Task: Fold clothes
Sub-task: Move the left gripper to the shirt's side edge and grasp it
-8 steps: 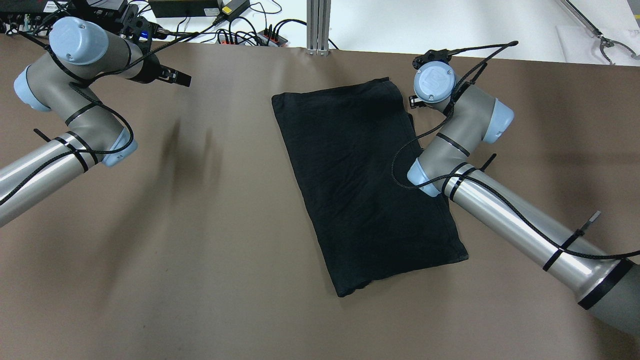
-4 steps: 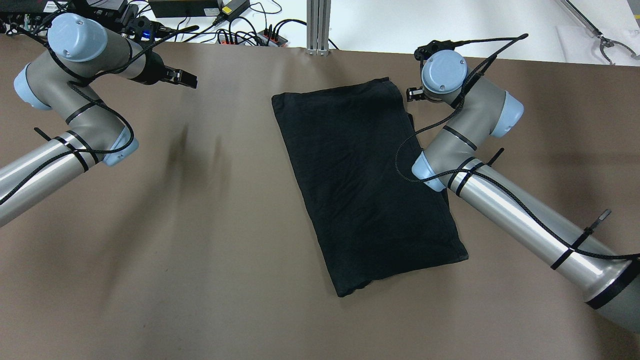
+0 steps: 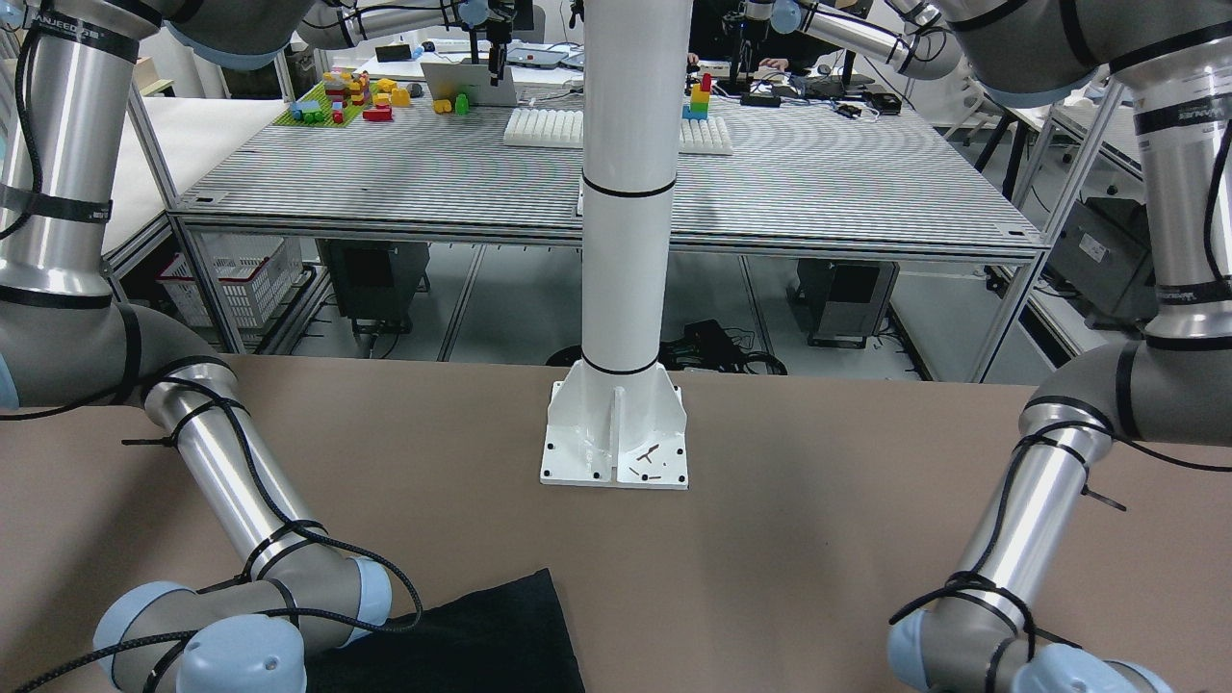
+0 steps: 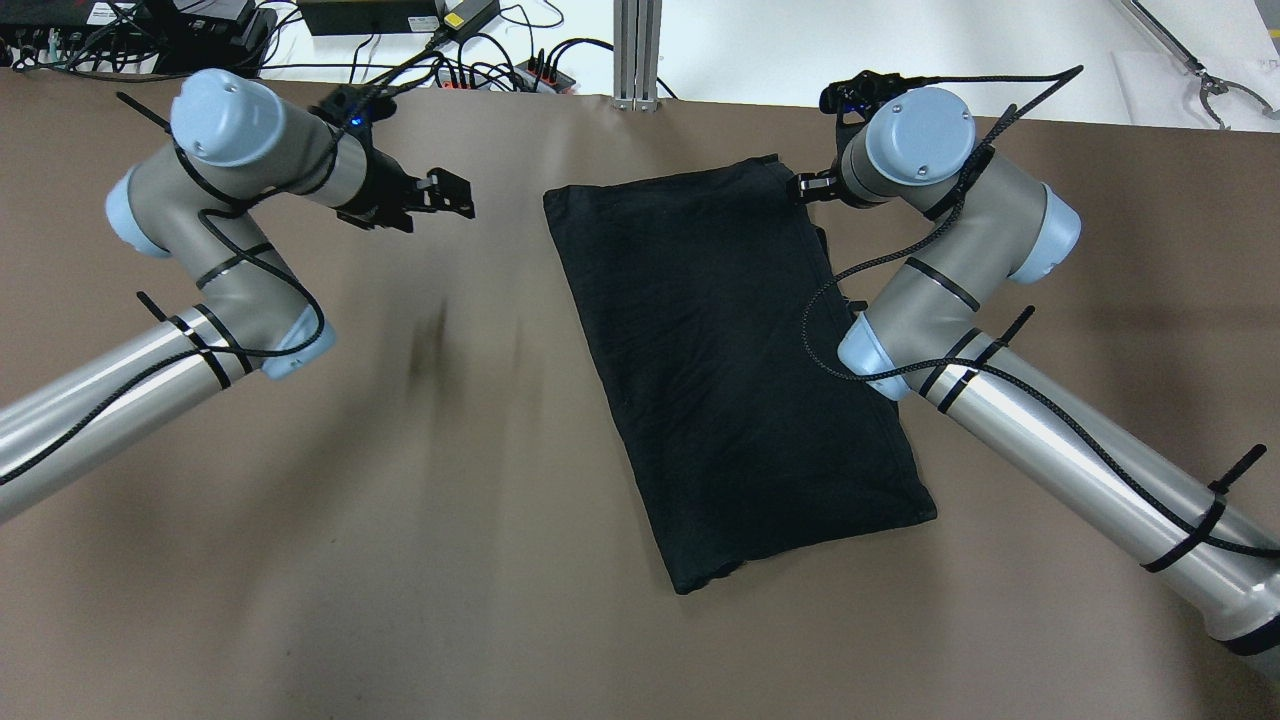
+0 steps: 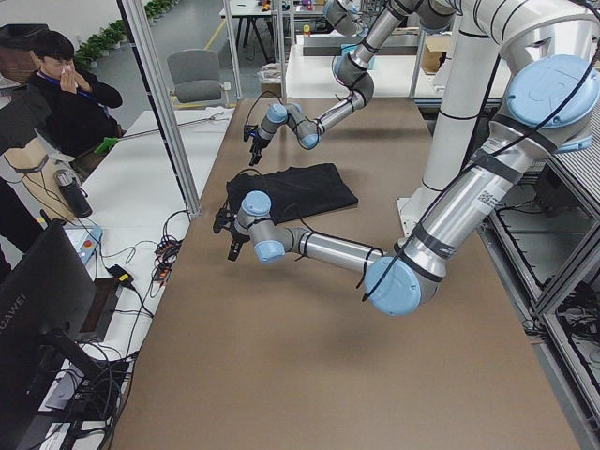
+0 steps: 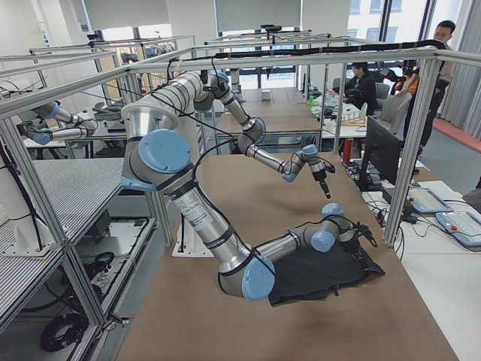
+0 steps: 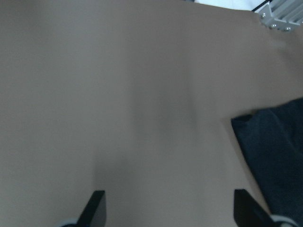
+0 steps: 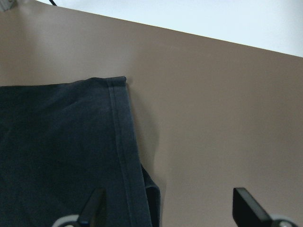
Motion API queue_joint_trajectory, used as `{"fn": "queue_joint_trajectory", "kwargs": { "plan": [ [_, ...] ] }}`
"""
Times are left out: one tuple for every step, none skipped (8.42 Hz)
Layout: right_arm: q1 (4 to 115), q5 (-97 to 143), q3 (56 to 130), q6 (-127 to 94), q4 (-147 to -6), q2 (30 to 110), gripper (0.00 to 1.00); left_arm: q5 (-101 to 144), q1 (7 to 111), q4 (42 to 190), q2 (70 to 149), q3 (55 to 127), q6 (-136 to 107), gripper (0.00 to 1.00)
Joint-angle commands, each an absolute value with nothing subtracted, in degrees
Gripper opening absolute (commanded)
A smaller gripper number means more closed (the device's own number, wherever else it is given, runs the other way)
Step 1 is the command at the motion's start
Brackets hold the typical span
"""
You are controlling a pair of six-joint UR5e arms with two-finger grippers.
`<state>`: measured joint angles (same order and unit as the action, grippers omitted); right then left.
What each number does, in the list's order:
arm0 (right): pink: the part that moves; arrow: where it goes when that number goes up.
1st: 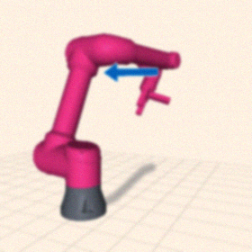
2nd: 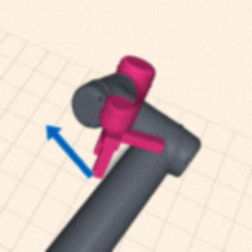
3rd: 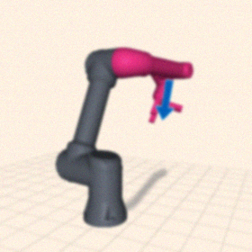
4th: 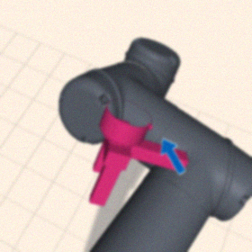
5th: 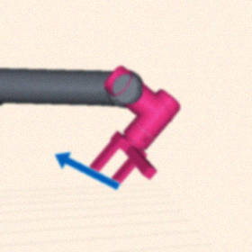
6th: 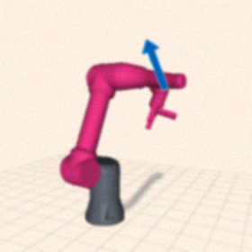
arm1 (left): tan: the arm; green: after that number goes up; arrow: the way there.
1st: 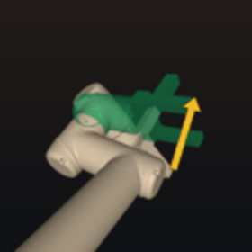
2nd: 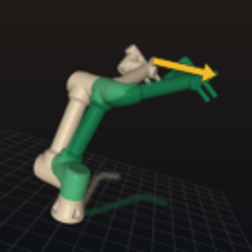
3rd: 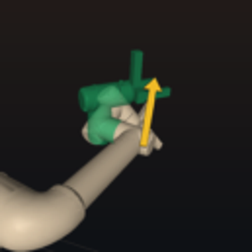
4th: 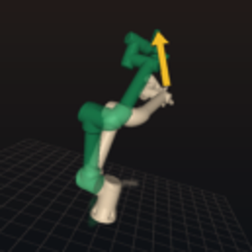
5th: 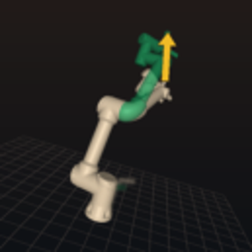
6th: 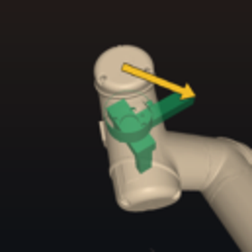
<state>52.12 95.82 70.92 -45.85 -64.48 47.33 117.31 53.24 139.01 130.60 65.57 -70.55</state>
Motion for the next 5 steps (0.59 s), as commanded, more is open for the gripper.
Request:
{"fn": "queue_joint_trajectory", "kwargs": {
  "plan": [
    [52.12, 97.29, 73.56, -46.05, -62.5, 48.95, 0.94, 116.81, 46.17, 138.34, 134.37, 65.39, -85.99, 0.95],
    [52.03, 97.29, 73.56, -46.14, -62.06, 48.96, 0.94, 113.33, 44.32, 138.34, 135.69, 64.26, -89.96, 0.95],
    [52.03, 97.21, 73.65, -47.1, -61.79, 49.22, 0.94, 109.72, 42.12, 138.43, 136.14, 63.38, -92.52, 0.94],
    [52.03, 97.29, 73.65, -47.46, -61.61, 49.39, 0.94, 108.21, 40.97, 138.43, 136.84, 63.2, -95.33, 0.94],
    [52.03, 97.29, 73.65, -47.46, -61.52, 49.39, 0.94, 107.24, 40.52, 138.43, 136.93, 63.11, -96.14, 0.94]
  ]
}}
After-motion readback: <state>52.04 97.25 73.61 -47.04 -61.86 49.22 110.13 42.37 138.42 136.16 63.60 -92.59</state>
